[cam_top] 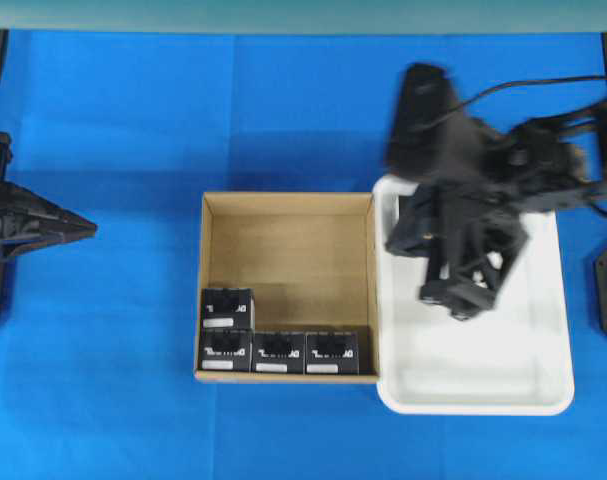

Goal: Pick the box from inside the cardboard box.
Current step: 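Swing the right arm left over the cardboard box, gripper open, then lower the open right gripper around the top box of the left stack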

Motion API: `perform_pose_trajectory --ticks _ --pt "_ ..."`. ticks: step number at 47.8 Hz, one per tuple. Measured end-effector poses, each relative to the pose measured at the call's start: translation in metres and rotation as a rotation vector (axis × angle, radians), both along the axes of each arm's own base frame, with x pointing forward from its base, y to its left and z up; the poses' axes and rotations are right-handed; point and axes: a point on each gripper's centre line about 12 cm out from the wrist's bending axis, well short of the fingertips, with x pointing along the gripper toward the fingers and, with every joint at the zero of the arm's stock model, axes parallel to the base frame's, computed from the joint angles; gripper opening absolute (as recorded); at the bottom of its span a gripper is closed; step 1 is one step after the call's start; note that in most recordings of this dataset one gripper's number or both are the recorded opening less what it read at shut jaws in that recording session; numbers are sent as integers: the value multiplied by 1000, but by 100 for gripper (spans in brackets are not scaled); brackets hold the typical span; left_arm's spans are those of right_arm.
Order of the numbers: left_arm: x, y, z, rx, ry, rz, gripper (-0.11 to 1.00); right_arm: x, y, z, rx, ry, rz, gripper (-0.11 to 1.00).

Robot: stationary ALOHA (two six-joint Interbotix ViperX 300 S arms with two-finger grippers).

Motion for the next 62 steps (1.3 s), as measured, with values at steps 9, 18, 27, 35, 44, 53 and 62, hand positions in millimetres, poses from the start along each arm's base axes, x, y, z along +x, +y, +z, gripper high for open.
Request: perform_pose_trajectory --ticks 9,18,27,35,44,53,62 --pt "-4 0 4 0 -6 0 -7 37 -8 2 -10 72 110 -3" --pt "-8 0 5 -1 0 0 -7 75 -18 -8 -17 133 177 -3" --pt "-9 -1 5 -2 6 -3 -7 102 -21 -22 -32 194 251 -3" --pt "-9 -1 5 -2 8 -3 -7 125 -23 -35 -39 211 279 -3" --pt "-11 -1 1 -3 44 -3 -7 144 -26 -47 -38 232 292 -3" --pt "-17 -1 3 -3 60 -4 -7 159 -25 -64 -43 242 319 -3" --pt "-26 -1 6 -3 77 -3 -7 169 -21 -89 -41 274 337 -3"
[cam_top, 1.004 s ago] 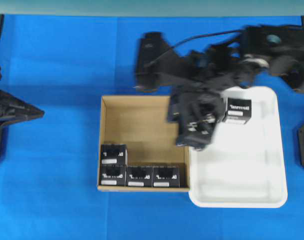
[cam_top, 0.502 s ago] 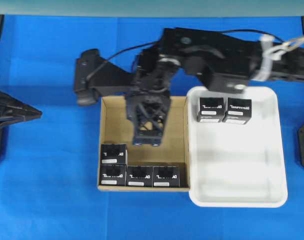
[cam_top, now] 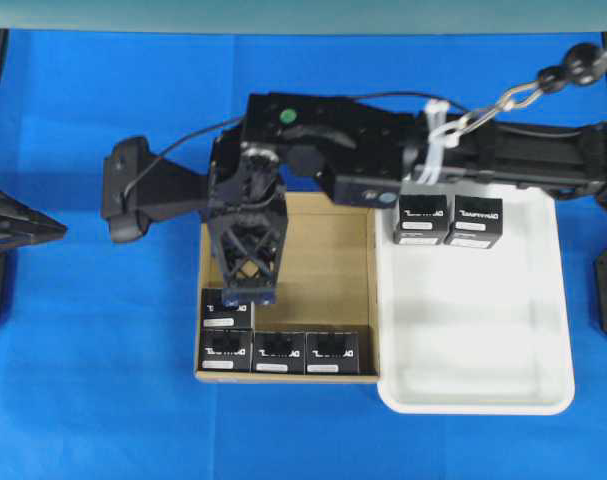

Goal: Pick the box from inside the cardboard box.
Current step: 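Lower the open right gripper around the top box of the left stack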

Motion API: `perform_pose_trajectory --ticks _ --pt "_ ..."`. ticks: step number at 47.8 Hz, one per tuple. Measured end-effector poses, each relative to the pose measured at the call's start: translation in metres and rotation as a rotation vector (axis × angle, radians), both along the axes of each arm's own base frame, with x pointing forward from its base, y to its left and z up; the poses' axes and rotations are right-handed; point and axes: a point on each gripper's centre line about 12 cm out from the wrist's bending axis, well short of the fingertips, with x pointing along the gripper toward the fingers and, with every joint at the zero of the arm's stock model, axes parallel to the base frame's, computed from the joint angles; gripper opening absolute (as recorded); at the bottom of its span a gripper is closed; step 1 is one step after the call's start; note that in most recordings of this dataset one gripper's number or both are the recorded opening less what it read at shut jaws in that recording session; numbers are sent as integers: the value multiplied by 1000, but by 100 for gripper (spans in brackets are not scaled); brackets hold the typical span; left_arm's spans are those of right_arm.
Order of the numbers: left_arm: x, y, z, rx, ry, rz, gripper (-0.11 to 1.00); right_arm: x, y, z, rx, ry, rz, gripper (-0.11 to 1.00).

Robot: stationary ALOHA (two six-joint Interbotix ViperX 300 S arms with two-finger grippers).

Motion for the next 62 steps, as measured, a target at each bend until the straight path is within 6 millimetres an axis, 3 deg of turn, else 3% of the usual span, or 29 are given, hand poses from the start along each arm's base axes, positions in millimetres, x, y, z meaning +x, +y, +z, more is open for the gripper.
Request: perform_pose_trajectory --ticks 12,31,38,45,50,53,62 --pt "-6 1 5 2 -15 5 -7 14 7 -36 -4 4 19 -3" --pt "-6 1 5 2 -14 7 -7 20 14 -60 -4 21 28 6" --pt "-6 1 5 2 -14 5 -7 20 15 -60 -4 18 29 25" --pt "-6 1 5 2 -14 5 -7 21 15 -60 -2 16 25 69" --pt "-6 1 5 2 -14 5 -7 21 16 -60 18 15 20 93" --pt "-6 1 5 2 -14 5 -7 22 16 -59 54 12 9 99" --pt "-7 1 6 2 -17 7 -7 23 9 -55 186 14 -61 99"
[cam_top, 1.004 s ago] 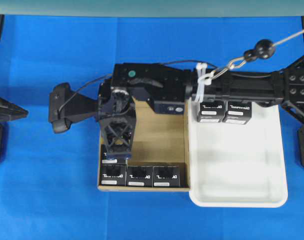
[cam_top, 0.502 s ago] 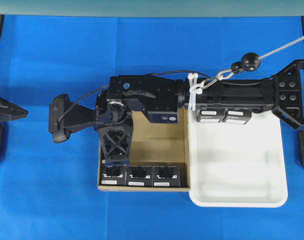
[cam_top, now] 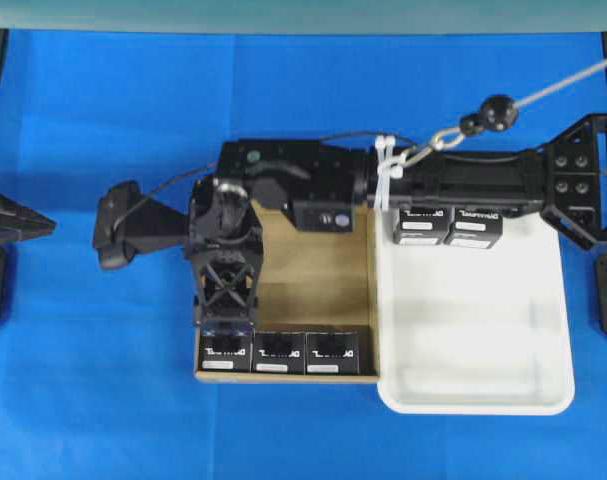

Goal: Pick the box from inside the cardboard box.

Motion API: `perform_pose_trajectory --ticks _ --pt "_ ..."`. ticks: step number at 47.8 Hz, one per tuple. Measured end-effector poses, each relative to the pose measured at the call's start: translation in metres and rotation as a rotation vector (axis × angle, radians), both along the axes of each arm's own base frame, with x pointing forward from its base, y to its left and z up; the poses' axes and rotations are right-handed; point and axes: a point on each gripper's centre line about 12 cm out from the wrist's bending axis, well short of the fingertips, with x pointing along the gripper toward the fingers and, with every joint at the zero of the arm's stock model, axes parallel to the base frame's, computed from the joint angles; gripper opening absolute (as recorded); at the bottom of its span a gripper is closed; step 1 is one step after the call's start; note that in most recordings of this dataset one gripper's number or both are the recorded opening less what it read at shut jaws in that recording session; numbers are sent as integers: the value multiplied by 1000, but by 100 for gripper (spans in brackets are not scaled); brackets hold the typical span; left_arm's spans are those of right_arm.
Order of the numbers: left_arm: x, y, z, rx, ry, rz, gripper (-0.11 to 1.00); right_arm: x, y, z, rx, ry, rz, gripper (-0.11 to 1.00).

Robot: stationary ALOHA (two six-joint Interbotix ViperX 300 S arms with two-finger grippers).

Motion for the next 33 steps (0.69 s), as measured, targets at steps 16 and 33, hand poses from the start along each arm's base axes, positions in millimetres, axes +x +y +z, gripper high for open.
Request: perform_pose_trajectory --ticks 16,33 --pt "0 0 0 0 0 -2 -7 2 -9 -12 28 5 -37 99" --pt "0 0 0 0 0 0 -7 3 1 -38 22 2 -53 99"
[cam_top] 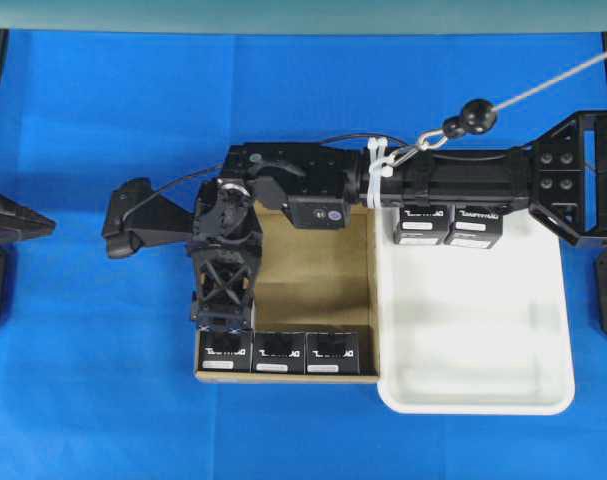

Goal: Pick the box from inside the cardboard box.

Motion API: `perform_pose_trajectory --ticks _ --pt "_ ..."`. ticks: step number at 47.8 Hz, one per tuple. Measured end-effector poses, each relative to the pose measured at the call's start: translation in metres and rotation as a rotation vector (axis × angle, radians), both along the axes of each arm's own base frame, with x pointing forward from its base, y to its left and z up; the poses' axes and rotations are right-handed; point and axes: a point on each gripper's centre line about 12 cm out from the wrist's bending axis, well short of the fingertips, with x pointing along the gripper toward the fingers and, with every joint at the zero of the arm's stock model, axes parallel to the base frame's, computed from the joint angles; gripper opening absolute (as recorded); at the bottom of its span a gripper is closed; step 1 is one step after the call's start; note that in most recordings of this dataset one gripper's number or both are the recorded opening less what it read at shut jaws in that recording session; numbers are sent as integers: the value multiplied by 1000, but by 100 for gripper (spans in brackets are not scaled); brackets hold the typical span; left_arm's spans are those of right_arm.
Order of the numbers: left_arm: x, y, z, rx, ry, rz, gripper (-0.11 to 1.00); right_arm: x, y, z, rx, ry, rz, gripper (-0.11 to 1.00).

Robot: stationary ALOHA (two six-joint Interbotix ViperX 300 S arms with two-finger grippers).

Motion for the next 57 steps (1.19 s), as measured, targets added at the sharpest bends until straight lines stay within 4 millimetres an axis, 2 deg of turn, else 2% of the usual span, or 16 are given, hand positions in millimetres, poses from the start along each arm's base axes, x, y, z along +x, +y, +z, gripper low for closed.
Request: perform_pose_trajectory --ticks 13,42,57 --pt "0 0 0 -2 -2 0 -7 -4 -4 -13 -34 13 -4 99" --pt "1 0 0 0 0 0 -7 -6 -15 -19 -116 8 -3 99" --pt "1 0 0 -1 -2 0 -7 -7 -41 -17 -135 9 -39 99"
